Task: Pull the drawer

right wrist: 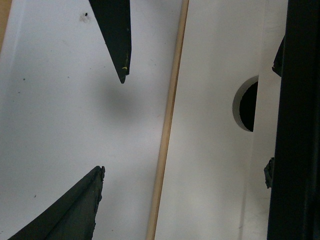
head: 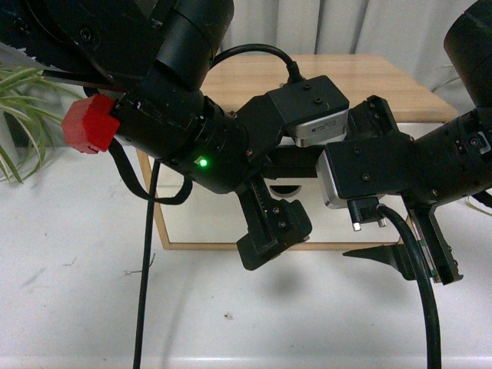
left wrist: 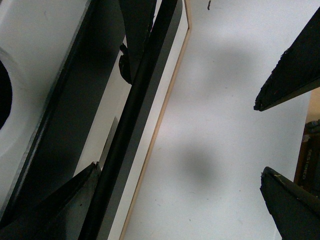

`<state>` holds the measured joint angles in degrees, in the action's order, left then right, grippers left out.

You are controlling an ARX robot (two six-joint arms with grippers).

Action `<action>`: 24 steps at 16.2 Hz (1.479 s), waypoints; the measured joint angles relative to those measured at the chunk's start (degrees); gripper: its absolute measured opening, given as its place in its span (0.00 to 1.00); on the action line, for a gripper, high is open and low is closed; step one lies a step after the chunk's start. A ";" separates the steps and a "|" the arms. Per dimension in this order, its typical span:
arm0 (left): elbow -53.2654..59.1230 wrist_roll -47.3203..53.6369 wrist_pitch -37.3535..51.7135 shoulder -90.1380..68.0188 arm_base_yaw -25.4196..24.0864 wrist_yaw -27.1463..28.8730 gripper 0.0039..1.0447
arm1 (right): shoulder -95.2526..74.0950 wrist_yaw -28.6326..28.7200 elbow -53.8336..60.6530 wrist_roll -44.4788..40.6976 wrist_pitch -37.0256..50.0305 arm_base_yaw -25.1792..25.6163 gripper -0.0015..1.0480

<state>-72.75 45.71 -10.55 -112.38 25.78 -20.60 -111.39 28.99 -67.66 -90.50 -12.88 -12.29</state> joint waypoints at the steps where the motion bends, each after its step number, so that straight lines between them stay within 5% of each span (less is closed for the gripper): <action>1: 0.00 -0.02 0.09 0.00 0.00 -0.09 0.94 | 0.00 0.00 0.13 0.04 0.33 0.04 0.94; 24: 23.96 -2.23 8.63 16.59 4.59 -4.55 0.94 | 19.76 -0.13 27.98 5.42 10.69 -3.87 0.94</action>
<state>-48.80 43.48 -1.91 -95.79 30.37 -25.15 -91.64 28.86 -39.68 -85.08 -2.20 -16.16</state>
